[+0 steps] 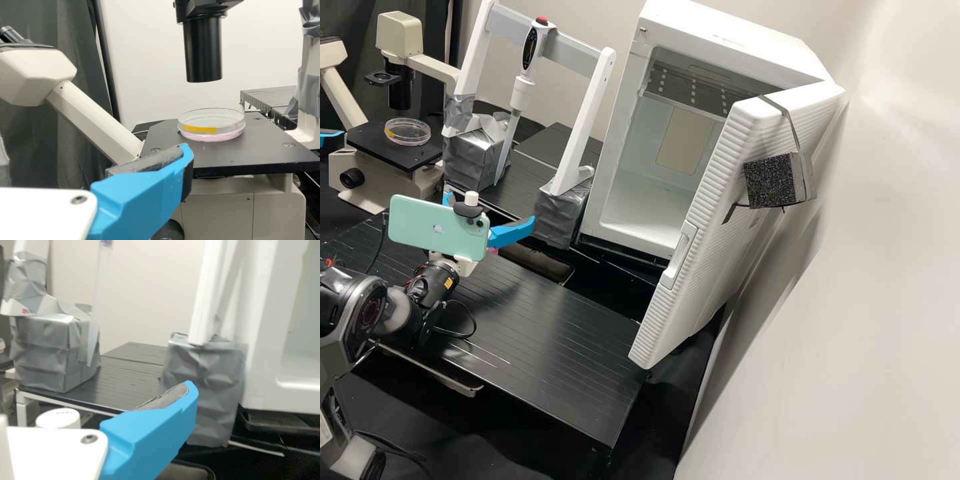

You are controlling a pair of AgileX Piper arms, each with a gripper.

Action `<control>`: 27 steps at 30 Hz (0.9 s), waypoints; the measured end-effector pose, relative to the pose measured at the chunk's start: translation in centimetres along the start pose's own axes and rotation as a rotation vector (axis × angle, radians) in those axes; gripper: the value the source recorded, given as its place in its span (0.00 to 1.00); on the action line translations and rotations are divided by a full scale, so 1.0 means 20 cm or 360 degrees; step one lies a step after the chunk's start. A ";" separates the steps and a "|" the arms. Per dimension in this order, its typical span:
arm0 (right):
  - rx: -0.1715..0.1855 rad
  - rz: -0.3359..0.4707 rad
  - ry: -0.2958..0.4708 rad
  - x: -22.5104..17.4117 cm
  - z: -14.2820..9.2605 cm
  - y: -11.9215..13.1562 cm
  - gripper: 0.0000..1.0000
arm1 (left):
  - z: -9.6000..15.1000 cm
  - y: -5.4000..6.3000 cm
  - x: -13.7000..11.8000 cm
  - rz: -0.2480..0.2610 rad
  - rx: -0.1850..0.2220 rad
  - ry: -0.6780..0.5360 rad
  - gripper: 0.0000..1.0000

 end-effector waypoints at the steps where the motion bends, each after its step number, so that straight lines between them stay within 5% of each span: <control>1: 0.0002 -0.0001 -0.0005 0.00 0.00 0.00 1.00 | 0.00 0.00 0.00 0.0000 0.0000 0.0000 1.00; 7: 0.0003 0.0015 -0.0027 -0.02 0.02 0.00 1.00 | 0.00 0.00 0.00 0.0000 0.0000 0.0000 1.00; 18: 0.0003 0.0288 -0.0036 -0.10 0.01 0.09 1.00 | 0.00 0.00 0.00 0.0000 0.0000 0.0000 1.00; 27: 0.0022 0.0324 -0.0069 -0.13 0.02 0.11 1.00 | 0.00 0.00 0.00 0.0000 0.0000 0.0000 1.00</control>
